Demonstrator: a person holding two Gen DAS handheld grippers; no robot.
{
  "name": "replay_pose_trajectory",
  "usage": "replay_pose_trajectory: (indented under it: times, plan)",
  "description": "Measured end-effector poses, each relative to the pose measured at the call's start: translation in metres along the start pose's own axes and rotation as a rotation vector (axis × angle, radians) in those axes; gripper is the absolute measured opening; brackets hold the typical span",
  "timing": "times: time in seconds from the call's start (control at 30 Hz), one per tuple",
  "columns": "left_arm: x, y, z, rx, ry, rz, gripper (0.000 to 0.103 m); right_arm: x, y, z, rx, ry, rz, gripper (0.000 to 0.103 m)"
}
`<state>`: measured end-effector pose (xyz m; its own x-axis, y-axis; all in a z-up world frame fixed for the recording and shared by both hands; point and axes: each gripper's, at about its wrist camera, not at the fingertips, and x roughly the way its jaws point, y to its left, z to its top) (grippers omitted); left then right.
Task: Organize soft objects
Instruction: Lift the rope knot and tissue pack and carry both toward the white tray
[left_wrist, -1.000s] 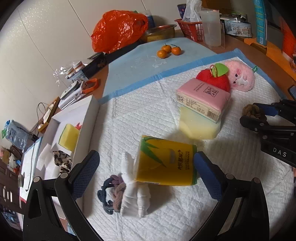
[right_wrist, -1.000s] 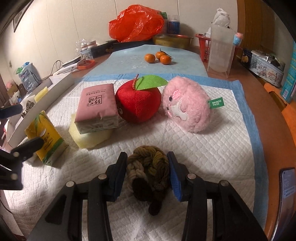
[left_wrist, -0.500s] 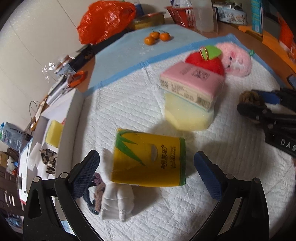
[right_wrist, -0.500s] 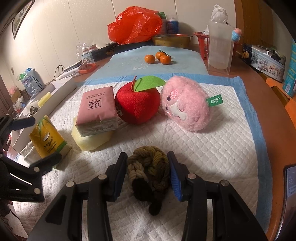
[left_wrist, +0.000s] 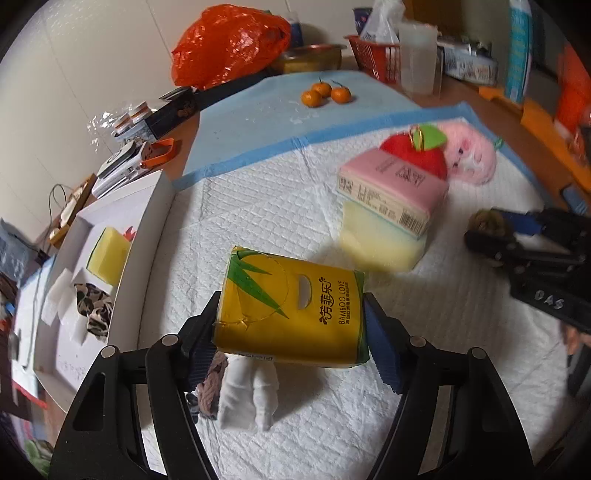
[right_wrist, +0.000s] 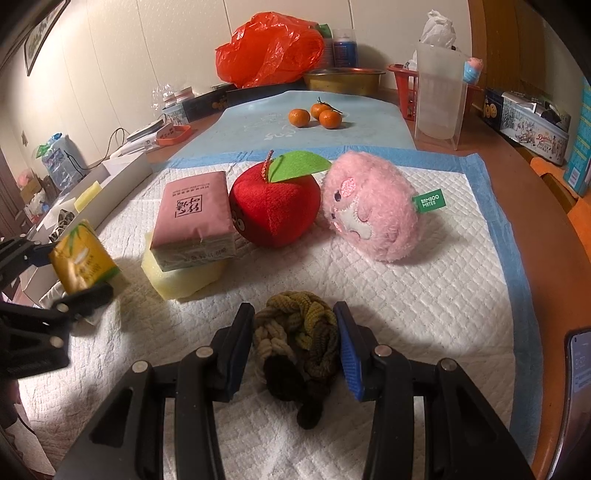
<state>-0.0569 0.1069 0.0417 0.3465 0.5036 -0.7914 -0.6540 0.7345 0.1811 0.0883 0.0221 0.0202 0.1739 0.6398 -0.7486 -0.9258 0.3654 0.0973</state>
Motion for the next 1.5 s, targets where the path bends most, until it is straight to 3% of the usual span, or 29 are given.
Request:
replay_pose_trajectory:
  times: [0.27, 0.4, 0.67, 0.9, 1.5]
  plan:
    - [-0.061, 0.023, 0.015, -0.076, -0.157, -0.036, 0.072, -0.004, 0.000, -0.001, 0.003, -0.014, -0.020, 0.043]
    - [-0.103, 0.048, 0.035, -0.110, -0.266, -0.039, 0.072, -0.024, -0.014, 0.001, 0.108, -0.056, 0.016, 0.043]
    - [-0.158, 0.084, 0.048, -0.187, -0.417, -0.078, 0.072, -0.104, 0.003, 0.037, 0.107, -0.271, 0.029, 0.043]
    - [-0.165, 0.096, 0.042, -0.195, -0.433, -0.102, 0.072, -0.144, 0.038, 0.054, 0.081, -0.382, 0.098, 0.043]
    - [-0.166, 0.120, 0.023, -0.209, -0.428, -0.092, 0.072, -0.135, 0.084, 0.048, 0.032, -0.374, 0.123, 0.043]
